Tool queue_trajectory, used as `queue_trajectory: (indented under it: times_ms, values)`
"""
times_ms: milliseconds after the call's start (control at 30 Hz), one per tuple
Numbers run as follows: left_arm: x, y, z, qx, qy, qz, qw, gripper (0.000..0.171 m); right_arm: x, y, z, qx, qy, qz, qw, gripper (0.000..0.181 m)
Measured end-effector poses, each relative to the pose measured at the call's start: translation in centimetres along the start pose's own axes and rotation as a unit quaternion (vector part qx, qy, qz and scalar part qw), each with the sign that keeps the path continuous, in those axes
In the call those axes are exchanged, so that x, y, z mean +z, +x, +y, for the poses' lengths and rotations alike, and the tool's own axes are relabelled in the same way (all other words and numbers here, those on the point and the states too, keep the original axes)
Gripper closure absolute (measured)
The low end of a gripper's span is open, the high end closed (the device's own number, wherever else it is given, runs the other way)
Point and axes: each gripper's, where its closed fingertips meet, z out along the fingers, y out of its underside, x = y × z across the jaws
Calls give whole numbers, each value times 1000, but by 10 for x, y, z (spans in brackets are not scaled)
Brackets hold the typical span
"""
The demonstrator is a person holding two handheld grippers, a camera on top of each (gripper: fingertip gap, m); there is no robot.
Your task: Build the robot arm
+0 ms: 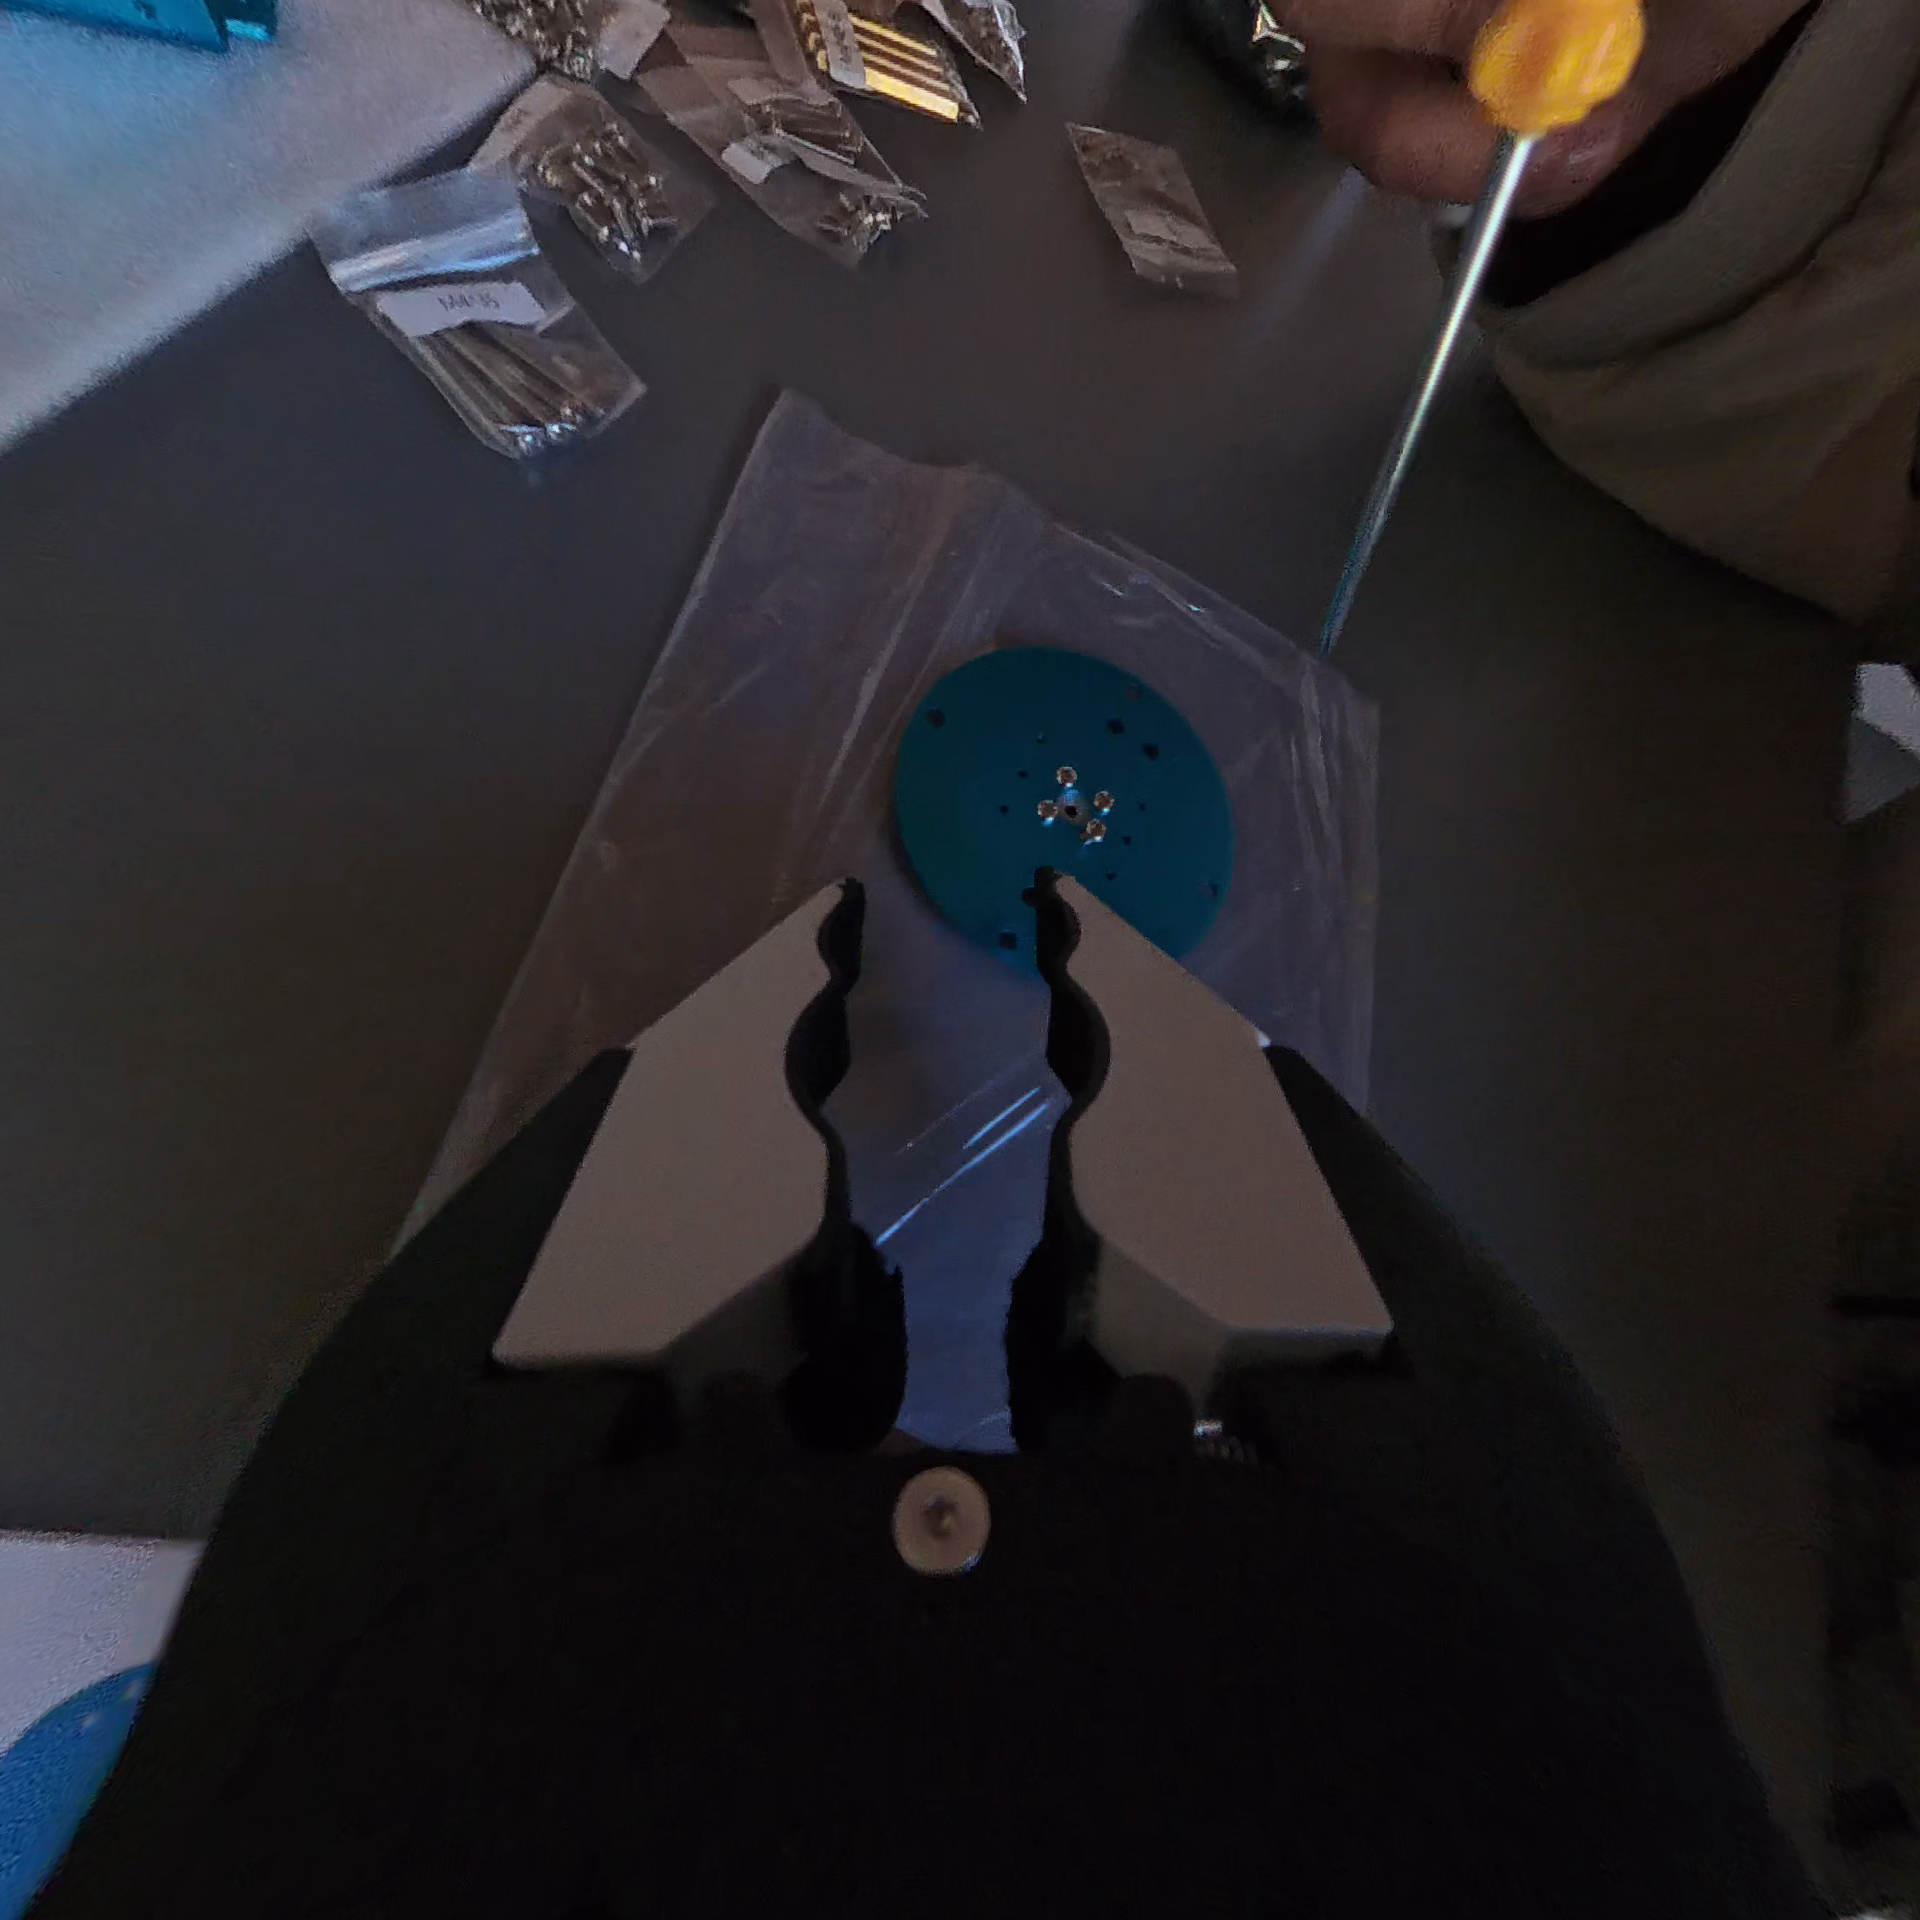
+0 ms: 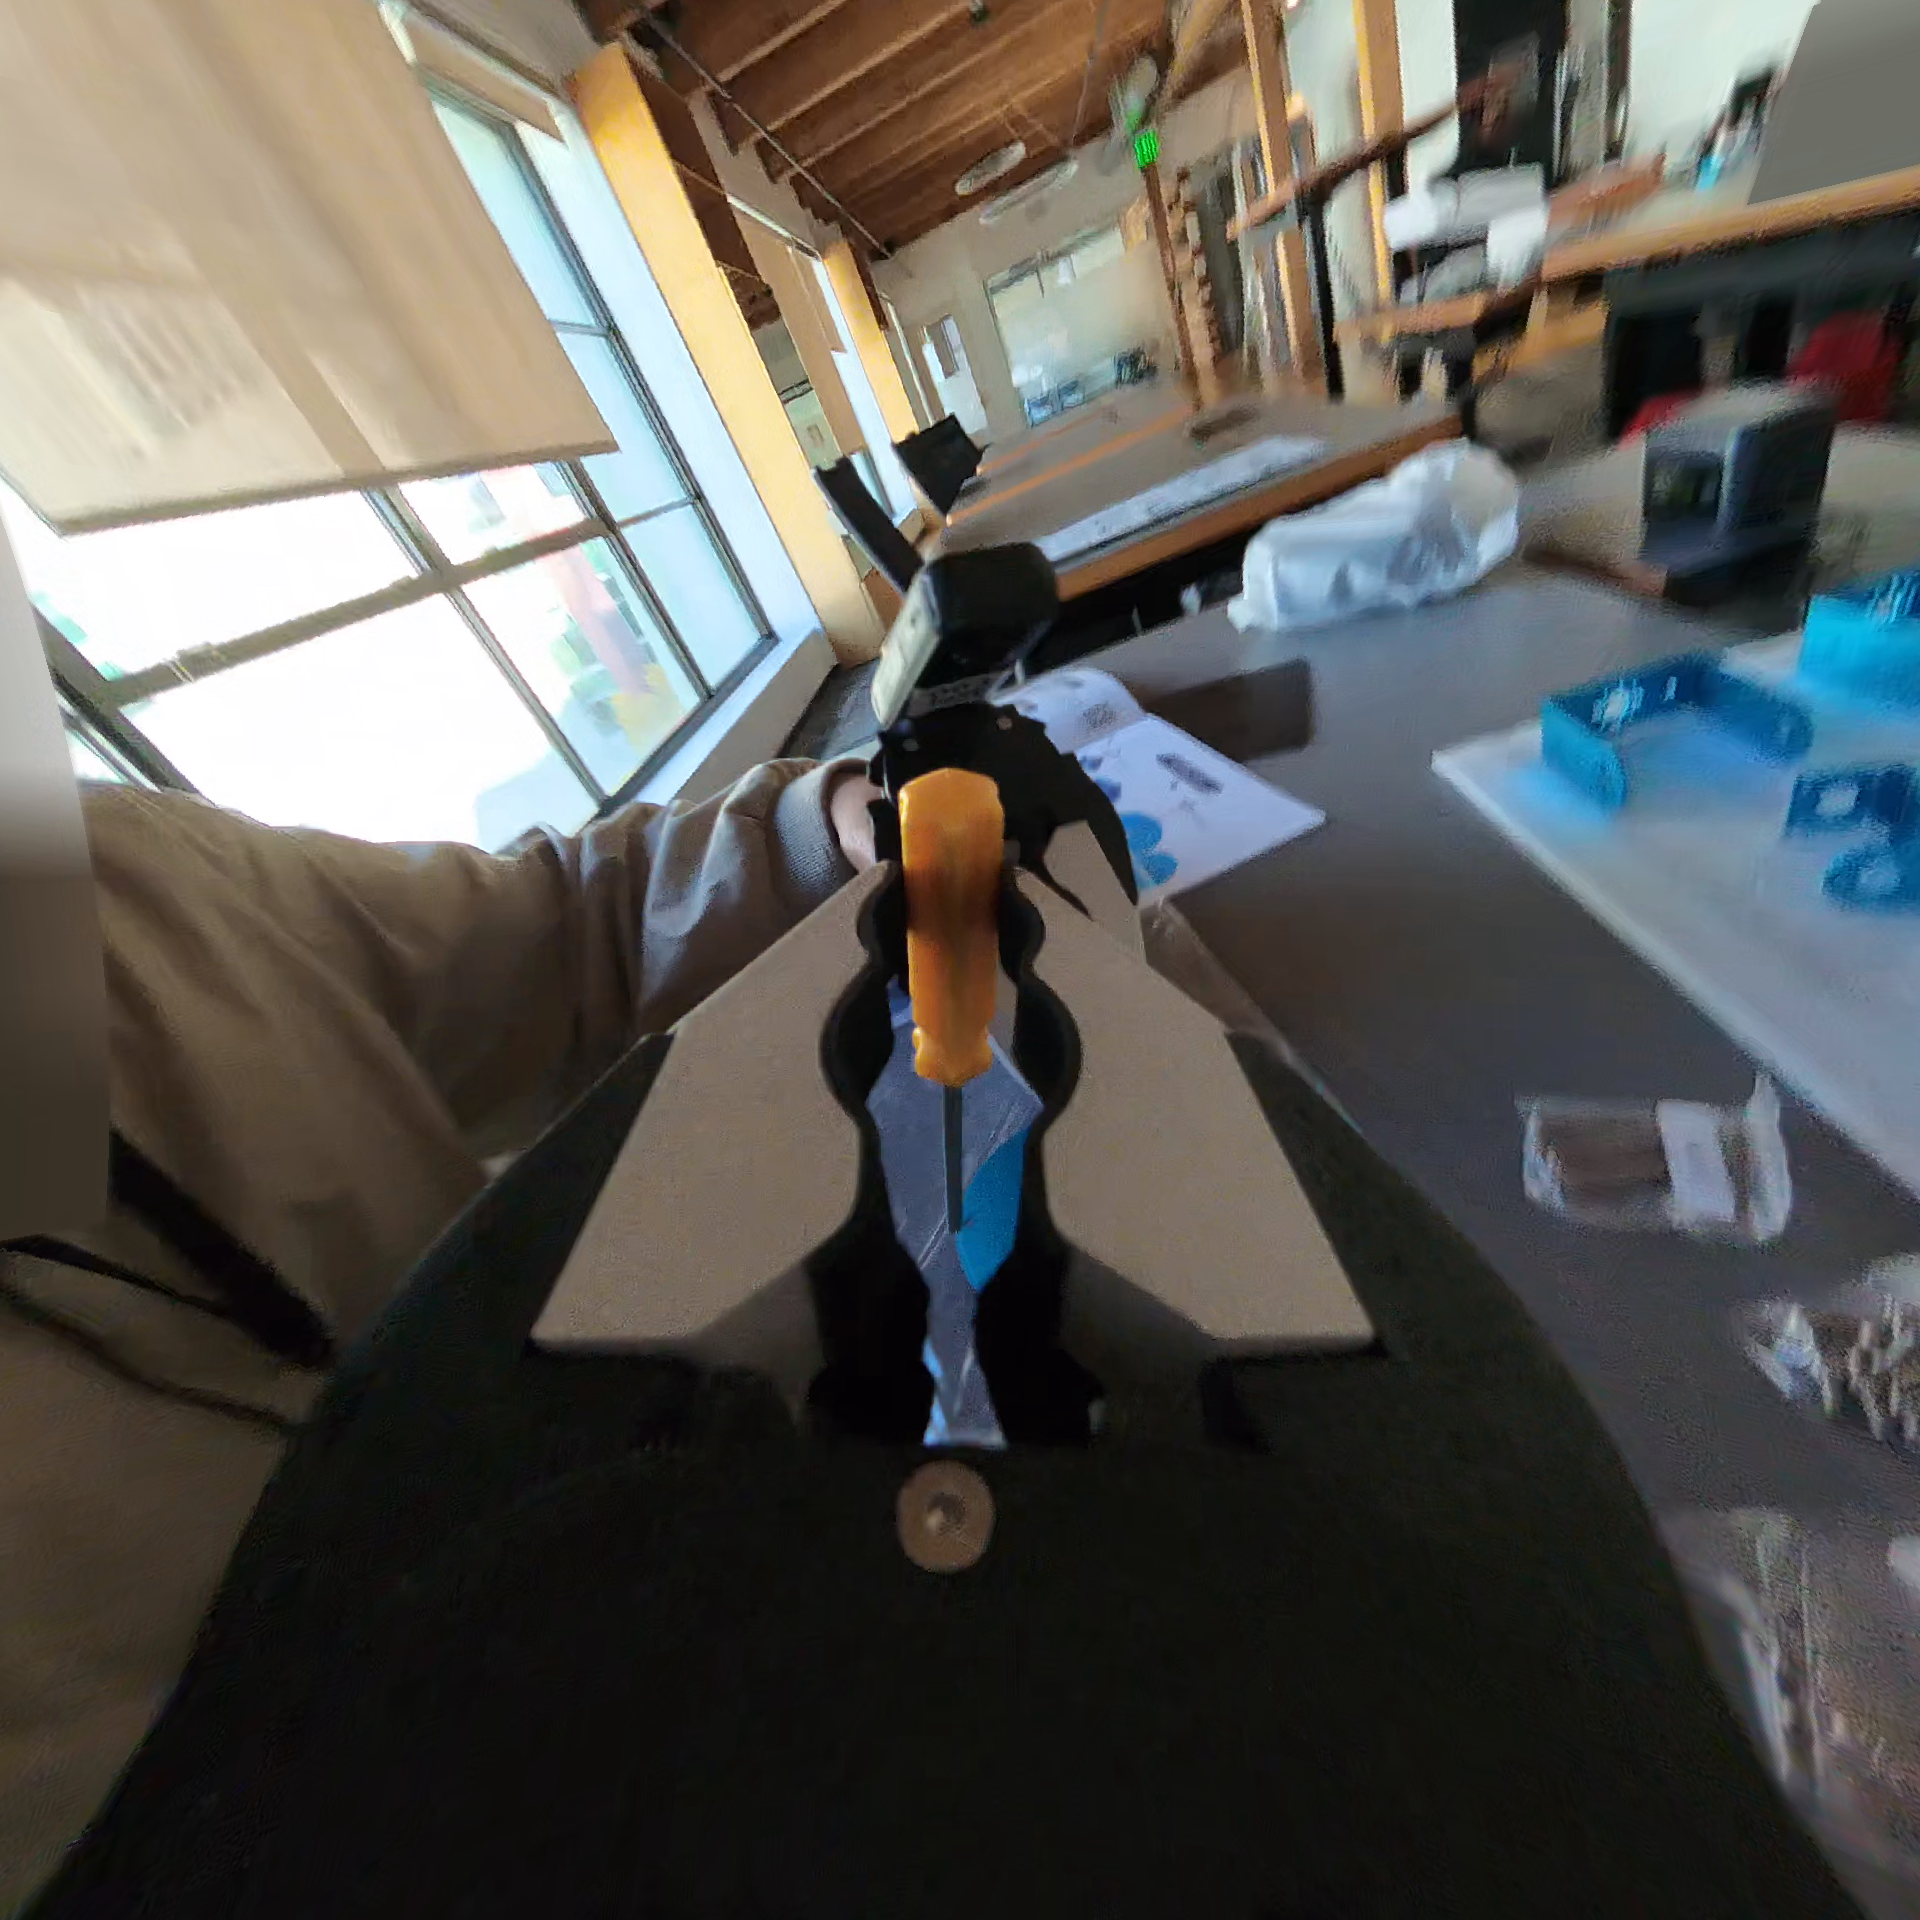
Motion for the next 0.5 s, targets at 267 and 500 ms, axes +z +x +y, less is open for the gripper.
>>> queue_trajectory:
  times_ms: [267,500]
  values:
    - [9,7,-3,-103,-4,40,994,140,-33,18,81,129,-317,73,937,166]
    - [17,9,-1,-104,-9,22,994,163,-39,16,126,49,-447,100,888,165]
